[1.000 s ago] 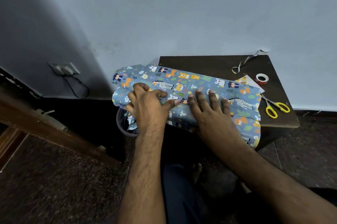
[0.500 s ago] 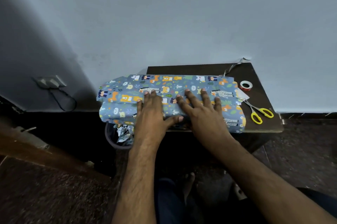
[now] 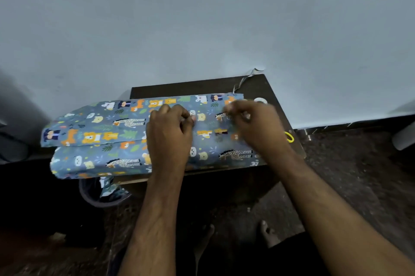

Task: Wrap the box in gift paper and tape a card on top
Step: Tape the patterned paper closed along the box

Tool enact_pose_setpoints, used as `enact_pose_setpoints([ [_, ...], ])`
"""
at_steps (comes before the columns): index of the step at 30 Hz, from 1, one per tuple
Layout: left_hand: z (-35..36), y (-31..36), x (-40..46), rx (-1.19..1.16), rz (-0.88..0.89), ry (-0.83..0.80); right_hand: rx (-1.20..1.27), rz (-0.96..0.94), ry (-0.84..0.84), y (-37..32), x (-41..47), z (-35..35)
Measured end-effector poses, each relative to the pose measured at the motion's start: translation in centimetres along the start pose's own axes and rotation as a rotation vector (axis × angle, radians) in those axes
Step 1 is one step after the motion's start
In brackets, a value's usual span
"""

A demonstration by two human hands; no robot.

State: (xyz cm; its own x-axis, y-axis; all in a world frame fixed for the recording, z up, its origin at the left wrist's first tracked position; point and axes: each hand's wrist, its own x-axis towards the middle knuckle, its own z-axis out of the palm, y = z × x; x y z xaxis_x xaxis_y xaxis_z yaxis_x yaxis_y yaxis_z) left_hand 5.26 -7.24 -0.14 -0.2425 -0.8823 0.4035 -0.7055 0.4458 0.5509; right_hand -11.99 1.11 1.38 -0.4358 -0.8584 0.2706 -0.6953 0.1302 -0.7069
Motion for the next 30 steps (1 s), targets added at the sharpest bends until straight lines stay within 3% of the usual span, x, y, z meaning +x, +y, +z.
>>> enact_pose_setpoints([
  [2, 0.2, 0.0, -0.1, 0.000, 0.000, -0.021, -0.040, 0.141, 0.201, 3.4, 1.3, -1.3],
  [3, 0.2, 0.0, -0.1, -0.011, 0.009, -0.023, -0.078, 0.192, 0.224, 4.9, 1.8, -1.5],
  [10, 1.1, -0.5, 0.4, -0.209, 0.211, -0.133, -0.369, 0.255, 0.017, 10.5, 4.0, 0.6],
  [12, 1.4, -0.7, 0.4, -0.228, 0.255, -0.156, -0.392, 0.239, 0.034, 11.0, 4.1, 0.9],
  [16, 1.0, -0.9, 0.4, -0.355, 0.153, -0.196, -0.332, 0.242, 0.133, 10.7, 4.2, 0.4],
  [20, 0.4, -0.7, 0.4, -0.534, 0.003, -0.273, 0.202, 0.164, 0.346, 6.7, 4.2, -0.6],
  [22, -0.2, -0.5, 0.7, -0.675, -0.084, -0.283, 0.481, 0.097, 0.340, 2.9, 3.5, -0.4],
  [26, -1.3, 0.4, 0.8, -0.947, -0.219, -0.264, 0.666, -0.152, 0.091, -2.6, 1.3, 1.5],
  [30, -2.3, -0.1, 0.7, -1.045, -0.204, -0.236, 0.990, -0.006, -0.168, -5.4, -0.3, 4.1],
])
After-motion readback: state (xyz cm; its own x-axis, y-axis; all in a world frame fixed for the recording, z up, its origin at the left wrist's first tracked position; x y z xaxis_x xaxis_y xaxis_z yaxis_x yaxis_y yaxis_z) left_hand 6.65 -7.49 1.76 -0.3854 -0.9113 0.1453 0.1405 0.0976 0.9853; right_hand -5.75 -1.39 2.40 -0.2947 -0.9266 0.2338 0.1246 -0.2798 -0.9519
